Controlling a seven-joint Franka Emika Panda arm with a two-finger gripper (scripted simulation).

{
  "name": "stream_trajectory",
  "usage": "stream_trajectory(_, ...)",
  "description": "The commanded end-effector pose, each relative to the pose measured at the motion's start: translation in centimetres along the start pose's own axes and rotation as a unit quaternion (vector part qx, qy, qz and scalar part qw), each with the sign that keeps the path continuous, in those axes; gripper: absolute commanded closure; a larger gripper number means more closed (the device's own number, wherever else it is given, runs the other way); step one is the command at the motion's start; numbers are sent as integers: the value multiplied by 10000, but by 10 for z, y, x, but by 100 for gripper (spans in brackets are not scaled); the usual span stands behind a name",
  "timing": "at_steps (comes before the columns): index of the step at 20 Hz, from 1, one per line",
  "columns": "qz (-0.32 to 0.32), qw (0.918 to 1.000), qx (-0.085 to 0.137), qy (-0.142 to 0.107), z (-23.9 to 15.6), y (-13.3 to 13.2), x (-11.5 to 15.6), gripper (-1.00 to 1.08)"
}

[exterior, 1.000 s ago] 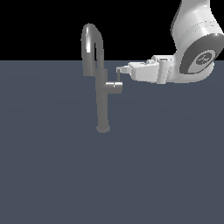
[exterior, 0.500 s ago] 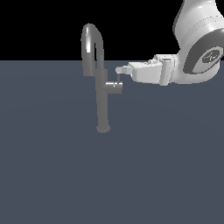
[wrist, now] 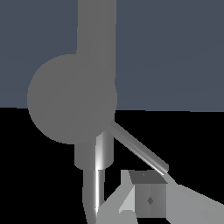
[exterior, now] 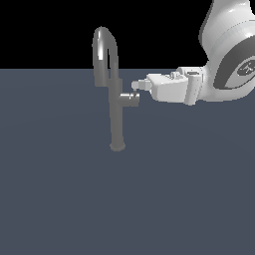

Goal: Turn on the faucet by rotating a designated handle.

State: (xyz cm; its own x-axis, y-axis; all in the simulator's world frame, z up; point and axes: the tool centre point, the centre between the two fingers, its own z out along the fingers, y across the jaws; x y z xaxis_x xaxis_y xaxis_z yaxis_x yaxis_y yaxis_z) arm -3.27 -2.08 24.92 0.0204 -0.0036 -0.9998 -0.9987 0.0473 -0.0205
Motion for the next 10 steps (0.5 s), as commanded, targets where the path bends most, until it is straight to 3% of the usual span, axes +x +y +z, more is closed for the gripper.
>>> stream_trajectory(1, 39, 10000, -4, -4, 0, 6, 10, 108)
stream_trajectory(6, 105, 9999, -14, -13, 0, 24, 36, 108)
stream_trajectory(7, 105, 9999, -14, -13, 0, 24, 36, 108)
stream_trajectory(8, -66, 10000, -16, -10, 0, 14, 18, 108)
stream_trajectory(10, -21, 10000, -15, -11, 0, 16, 31, 108)
